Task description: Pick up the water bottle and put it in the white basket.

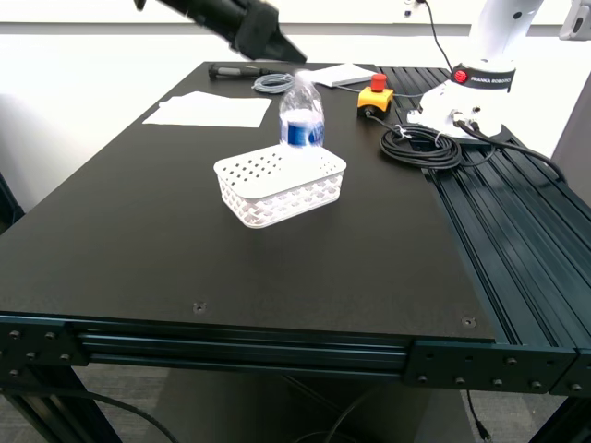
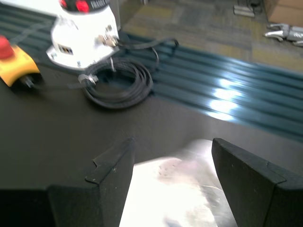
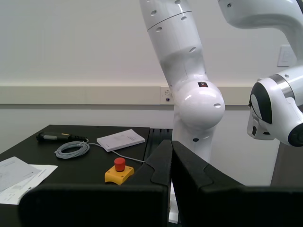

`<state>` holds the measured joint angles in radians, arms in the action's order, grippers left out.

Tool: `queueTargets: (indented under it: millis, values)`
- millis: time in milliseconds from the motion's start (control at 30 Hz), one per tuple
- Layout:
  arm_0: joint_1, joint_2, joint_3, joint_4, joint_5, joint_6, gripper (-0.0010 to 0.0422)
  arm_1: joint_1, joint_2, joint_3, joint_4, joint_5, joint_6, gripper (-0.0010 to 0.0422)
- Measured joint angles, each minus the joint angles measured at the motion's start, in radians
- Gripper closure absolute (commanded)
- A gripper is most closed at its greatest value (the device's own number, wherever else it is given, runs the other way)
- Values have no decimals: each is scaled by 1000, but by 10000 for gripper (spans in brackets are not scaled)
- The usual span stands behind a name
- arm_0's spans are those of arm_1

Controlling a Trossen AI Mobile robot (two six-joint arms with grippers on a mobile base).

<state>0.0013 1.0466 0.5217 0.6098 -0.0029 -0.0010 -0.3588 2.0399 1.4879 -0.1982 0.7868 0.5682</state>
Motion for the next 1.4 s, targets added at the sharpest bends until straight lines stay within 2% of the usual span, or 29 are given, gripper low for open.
queueTargets:
  millis: [167, 433, 1400]
  values:
    - [-1, 0, 0, 0, 0, 0, 412, 0, -3, 129, 1, 0, -93, 230]
    - [-1, 0, 0, 0, 0, 0, 412, -1, -3, 145, -14, 0, -95, 303]
    - [-1, 0, 0, 0, 0, 0, 412, -2, -3, 147, -10, 0, -99, 307]
